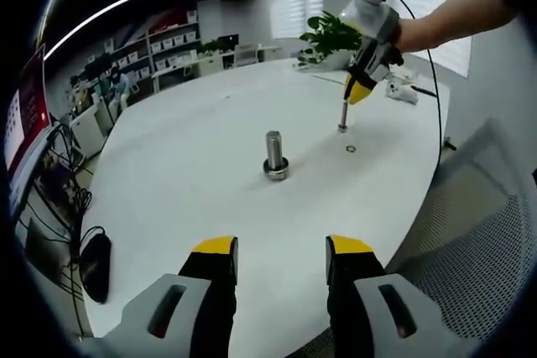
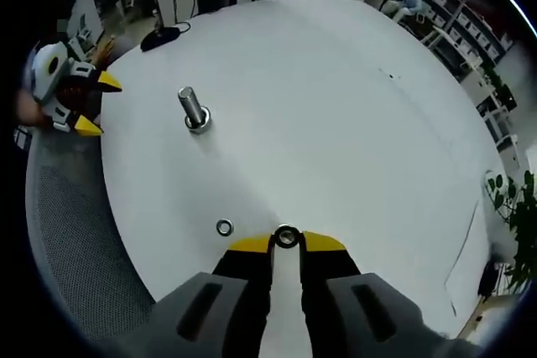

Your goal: Place the washer onto the threaded stud by aligning its center hole with the stud, sliding it down to the base, and recovering from edge contact or off-axis alignment until the washer reaches the visible bottom stop.

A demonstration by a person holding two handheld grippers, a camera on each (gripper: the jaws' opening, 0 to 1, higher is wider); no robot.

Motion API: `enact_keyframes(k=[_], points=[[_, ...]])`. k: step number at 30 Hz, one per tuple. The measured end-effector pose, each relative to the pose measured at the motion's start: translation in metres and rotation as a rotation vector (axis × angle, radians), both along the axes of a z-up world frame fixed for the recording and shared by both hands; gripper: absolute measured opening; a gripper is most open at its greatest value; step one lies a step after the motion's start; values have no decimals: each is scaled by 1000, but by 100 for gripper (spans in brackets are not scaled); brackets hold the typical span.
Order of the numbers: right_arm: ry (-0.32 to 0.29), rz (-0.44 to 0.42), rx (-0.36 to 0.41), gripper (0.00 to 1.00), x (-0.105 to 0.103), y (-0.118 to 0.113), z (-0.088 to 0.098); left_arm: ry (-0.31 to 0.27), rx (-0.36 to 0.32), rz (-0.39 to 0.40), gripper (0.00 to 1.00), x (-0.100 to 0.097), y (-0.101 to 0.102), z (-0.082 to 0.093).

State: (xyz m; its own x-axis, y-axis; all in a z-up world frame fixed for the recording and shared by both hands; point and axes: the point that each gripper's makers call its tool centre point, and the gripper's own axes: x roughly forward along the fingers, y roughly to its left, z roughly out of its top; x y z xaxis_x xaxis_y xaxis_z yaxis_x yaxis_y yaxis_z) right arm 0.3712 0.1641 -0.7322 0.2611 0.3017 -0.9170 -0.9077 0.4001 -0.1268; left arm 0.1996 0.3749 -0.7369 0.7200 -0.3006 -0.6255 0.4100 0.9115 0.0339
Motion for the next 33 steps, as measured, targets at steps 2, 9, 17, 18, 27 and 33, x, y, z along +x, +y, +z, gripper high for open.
enact_keyframes(k=[2, 9, 17, 18, 27, 33], points=[[6, -3, -7, 14, 0, -1, -2, 2, 2, 1, 40, 0, 1, -1], [15, -4, -16, 14, 2, -4, -6, 6, 5, -1, 40, 0, 0, -2], [25, -1, -19, 14, 6, -3, -10, 10, 4, 0, 40, -1, 0, -2], [26, 2, -25, 14, 6, -3, -12, 11, 3, 0, 40, -1, 0, -2], [60, 11, -45, 14, 8, -1, -27, 23, 7, -4, 40, -1, 0, -5], [84, 15, -71, 14, 8, -1, -38, 27, 7, 1, 40, -2, 1, -5]])
